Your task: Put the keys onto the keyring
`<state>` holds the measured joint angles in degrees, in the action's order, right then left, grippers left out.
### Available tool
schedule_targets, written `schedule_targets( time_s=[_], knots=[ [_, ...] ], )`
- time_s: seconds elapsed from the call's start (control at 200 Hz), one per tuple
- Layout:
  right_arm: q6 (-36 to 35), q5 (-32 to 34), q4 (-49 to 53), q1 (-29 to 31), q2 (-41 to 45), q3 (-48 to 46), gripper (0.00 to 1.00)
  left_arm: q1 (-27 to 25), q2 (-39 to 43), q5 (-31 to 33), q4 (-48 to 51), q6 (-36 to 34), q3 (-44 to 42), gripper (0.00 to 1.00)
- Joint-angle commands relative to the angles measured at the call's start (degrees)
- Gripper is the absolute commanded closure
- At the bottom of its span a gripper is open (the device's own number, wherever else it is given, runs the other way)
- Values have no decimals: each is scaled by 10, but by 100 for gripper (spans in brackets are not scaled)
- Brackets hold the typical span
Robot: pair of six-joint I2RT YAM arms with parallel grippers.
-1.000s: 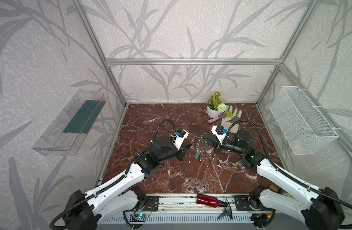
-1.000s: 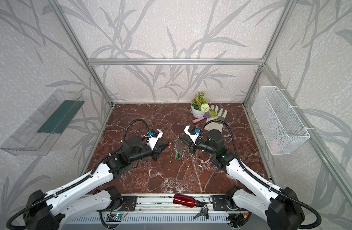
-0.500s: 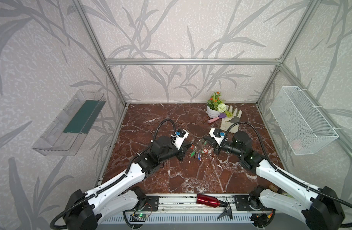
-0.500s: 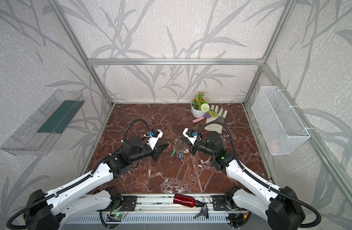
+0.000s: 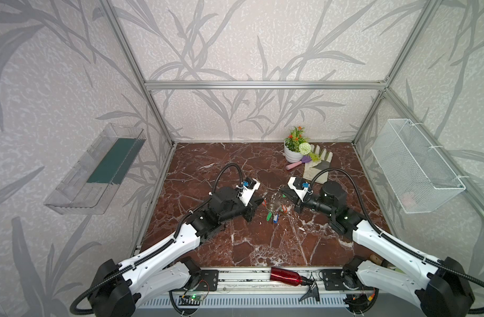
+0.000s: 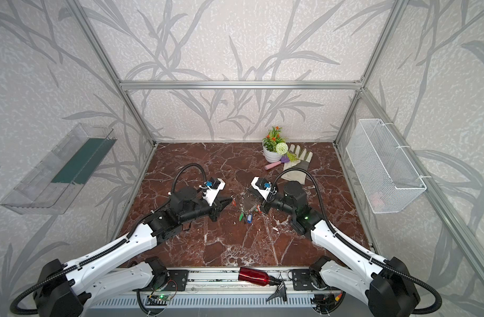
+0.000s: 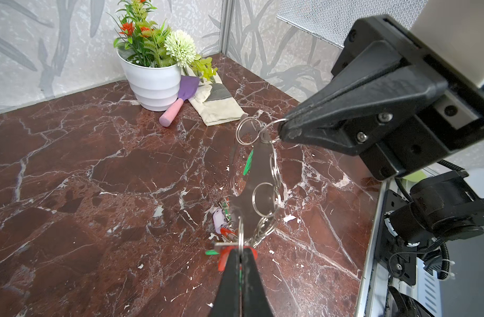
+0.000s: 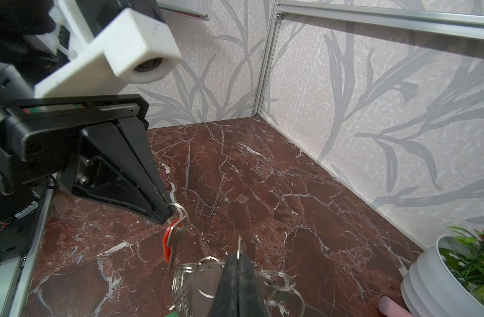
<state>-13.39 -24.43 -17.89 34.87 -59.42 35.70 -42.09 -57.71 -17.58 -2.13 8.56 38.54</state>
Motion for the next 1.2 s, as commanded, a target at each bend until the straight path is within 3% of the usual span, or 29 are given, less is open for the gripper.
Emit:
schedule_targets(
  time_s=[0.0, 0.225, 0.41, 0.69, 0.865, 1.195],
  knots=[
    [-2, -1, -30, 3, 14, -1, 100, 2, -2, -2, -2, -6, 21, 100],
    [15, -37, -19, 2, 0, 9, 100, 7, 9, 5, 7, -40, 22, 100],
    [86, -160, -33, -34, -36, 27, 100, 48, 17, -48, 1, -135, 24, 100],
    [251, -333, -166, -101, -94, 51, 100, 89, -7, -149, 10, -271, 62, 100],
    [306, -387, -204, -108, -121, 76, 100, 95, -54, -186, 42, -350, 107, 100],
    [347, -436, -204, -108, -150, 114, 100, 124, -96, -200, -39, -369, 120, 100]
  ],
)
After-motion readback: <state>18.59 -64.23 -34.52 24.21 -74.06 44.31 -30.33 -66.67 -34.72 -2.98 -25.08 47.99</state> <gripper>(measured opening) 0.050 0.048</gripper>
